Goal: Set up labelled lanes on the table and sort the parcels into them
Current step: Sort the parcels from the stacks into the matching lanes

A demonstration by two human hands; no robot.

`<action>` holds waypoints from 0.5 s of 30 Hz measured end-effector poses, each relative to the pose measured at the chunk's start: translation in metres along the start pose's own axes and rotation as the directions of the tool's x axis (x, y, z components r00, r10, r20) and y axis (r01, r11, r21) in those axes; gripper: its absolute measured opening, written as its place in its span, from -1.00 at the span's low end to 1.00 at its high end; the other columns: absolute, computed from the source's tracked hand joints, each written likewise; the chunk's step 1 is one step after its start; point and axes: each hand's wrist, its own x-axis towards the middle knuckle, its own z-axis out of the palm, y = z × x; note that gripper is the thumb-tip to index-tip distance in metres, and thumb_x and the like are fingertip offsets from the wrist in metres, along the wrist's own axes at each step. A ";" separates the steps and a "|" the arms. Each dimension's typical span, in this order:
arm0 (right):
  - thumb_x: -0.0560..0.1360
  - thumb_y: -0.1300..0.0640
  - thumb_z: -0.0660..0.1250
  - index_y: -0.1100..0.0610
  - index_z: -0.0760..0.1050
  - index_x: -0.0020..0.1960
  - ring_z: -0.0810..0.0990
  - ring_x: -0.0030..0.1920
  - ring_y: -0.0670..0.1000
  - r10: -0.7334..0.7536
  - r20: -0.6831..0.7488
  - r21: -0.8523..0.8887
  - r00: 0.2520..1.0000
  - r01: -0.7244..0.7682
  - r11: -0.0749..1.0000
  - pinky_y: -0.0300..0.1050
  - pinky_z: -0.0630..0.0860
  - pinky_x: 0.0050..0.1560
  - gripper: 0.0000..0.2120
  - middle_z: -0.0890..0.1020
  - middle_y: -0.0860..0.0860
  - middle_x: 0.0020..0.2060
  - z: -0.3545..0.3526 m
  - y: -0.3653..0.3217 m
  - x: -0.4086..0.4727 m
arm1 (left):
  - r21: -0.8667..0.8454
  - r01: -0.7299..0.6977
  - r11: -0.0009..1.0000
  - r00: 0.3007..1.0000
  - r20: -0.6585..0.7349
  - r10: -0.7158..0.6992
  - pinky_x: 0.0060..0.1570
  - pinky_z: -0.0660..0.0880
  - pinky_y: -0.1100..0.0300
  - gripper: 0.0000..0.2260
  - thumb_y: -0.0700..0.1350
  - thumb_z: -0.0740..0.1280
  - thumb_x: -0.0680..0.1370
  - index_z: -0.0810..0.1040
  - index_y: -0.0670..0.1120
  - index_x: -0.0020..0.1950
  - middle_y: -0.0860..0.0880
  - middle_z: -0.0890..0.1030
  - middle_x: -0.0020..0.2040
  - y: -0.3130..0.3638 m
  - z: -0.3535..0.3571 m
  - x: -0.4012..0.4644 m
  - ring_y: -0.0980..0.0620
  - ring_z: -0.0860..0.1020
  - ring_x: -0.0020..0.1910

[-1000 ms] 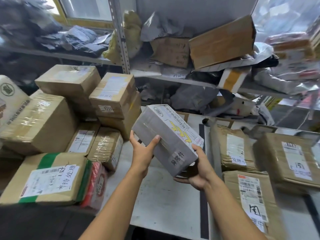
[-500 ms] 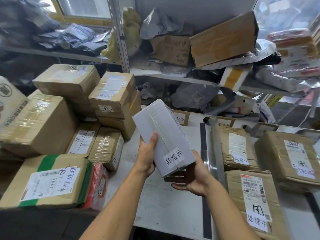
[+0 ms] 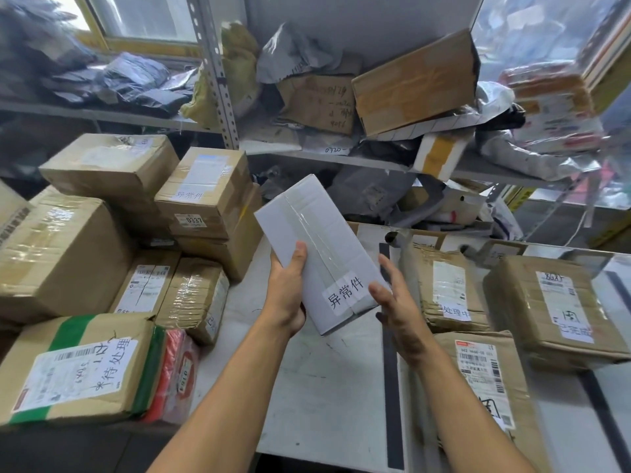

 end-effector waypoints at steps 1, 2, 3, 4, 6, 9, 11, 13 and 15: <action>0.18 -0.32 0.45 -0.17 0.29 0.45 0.50 0.32 -0.02 -0.004 -0.006 0.066 1.000 0.005 0.998 -0.27 0.52 0.04 -0.11 0.44 0.05 0.40 -0.002 0.002 -0.002 | 0.032 -0.002 0.999 1.000 0.002 0.002 -0.10 0.65 -0.01 -0.63 0.07 0.32 0.60 0.36 0.11 0.38 0.02 0.68 0.13 0.000 0.007 -0.002 -0.03 0.68 0.05; 0.19 -0.27 0.46 -0.11 0.36 0.41 0.56 0.24 -0.03 -0.001 -0.012 0.110 1.000 0.002 0.994 -0.31 0.52 -0.04 -0.18 0.52 0.08 0.32 -0.004 0.003 -0.005 | 0.068 -0.005 0.998 1.000 0.001 0.005 -0.08 0.65 -0.03 -0.65 0.07 0.30 0.61 0.36 0.12 0.39 0.01 0.67 0.14 -0.001 0.014 -0.005 -0.03 0.68 0.05; 0.18 -0.24 0.47 -0.06 0.42 0.36 0.58 0.18 0.00 0.018 -0.019 0.153 1.000 -0.015 0.988 -0.24 0.52 -0.03 -0.22 0.59 0.08 0.23 -0.006 0.005 -0.008 | 0.102 -0.007 0.995 1.000 0.000 0.007 -0.04 0.65 -0.07 -0.65 0.07 0.29 0.62 0.35 0.13 0.40 0.01 0.66 0.17 -0.002 0.022 -0.008 -0.03 0.68 0.07; 0.17 -0.23 0.47 -0.04 0.47 0.32 0.59 0.16 0.06 0.046 -0.031 0.185 0.998 -0.039 0.982 -0.09 0.51 0.03 -0.26 0.65 0.06 0.14 -0.009 0.006 -0.011 | 0.127 -0.009 0.992 1.000 -0.002 0.009 0.01 0.64 -0.10 -0.65 0.06 0.28 0.63 0.34 0.12 0.41 0.00 0.64 0.19 -0.003 0.030 -0.010 -0.04 0.67 0.09; 0.18 -0.22 0.48 -0.04 0.50 0.29 0.58 0.19 0.17 0.088 -0.051 0.200 0.995 -0.076 0.977 0.20 0.44 0.19 -0.30 0.71 0.01 0.07 -0.018 0.009 -0.016 | 0.157 -0.013 0.988 1.000 -0.007 0.014 0.07 0.62 -0.13 -0.65 0.04 0.26 0.65 0.33 0.10 0.42 -0.01 0.62 0.21 -0.007 0.042 -0.014 -0.06 0.65 0.11; 0.20 -0.25 0.47 -0.20 0.58 0.14 0.64 0.11 0.02 0.077 -0.057 0.160 0.995 -0.067 0.985 0.16 0.46 0.13 -0.49 0.72 -0.08 0.03 -0.034 0.008 -0.027 | 0.217 -0.009 0.976 1.000 0.008 0.008 -0.01 0.65 -0.07 -0.67 0.06 0.25 0.65 0.34 0.10 0.40 0.01 0.63 0.21 -0.011 0.056 -0.018 -0.04 0.66 0.09; 0.21 -0.23 0.47 -0.16 0.62 0.03 0.69 -0.03 -0.08 0.052 -0.109 0.218 0.993 -0.027 0.976 0.01 0.55 0.00 -0.59 0.73 -0.07 -0.04 -0.043 0.008 -0.036 | 0.261 0.002 0.965 0.999 0.032 -0.011 -0.22 0.65 0.08 -0.68 0.08 0.26 0.64 0.36 0.13 0.38 0.05 0.65 0.17 -0.013 0.067 -0.021 0.04 0.69 -0.01; 0.23 -0.18 0.48 -0.08 0.64 -0.01 0.71 -0.11 -0.08 0.033 -0.190 0.285 0.981 0.023 0.958 -0.13 0.61 -0.17 -0.63 0.74 -0.02 -0.09 -0.049 0.009 -0.044 | 0.320 0.000 0.947 0.998 0.064 -0.022 -0.36 0.60 0.19 -0.68 0.10 0.27 0.63 0.36 0.15 0.36 0.08 0.65 0.15 -0.015 0.080 -0.024 0.12 0.69 -0.09; 0.22 -0.18 0.47 -0.09 0.67 -0.07 0.71 -0.15 -0.10 0.038 -0.248 0.312 0.968 0.042 0.949 -0.18 0.60 -0.25 -0.68 0.74 -0.03 -0.12 -0.054 0.006 -0.052 | 0.371 -0.021 0.928 0.994 0.103 -0.019 -0.37 0.59 0.20 -0.67 0.11 0.28 0.62 0.33 0.16 0.37 0.08 0.63 0.15 -0.016 0.094 -0.025 0.13 0.69 -0.10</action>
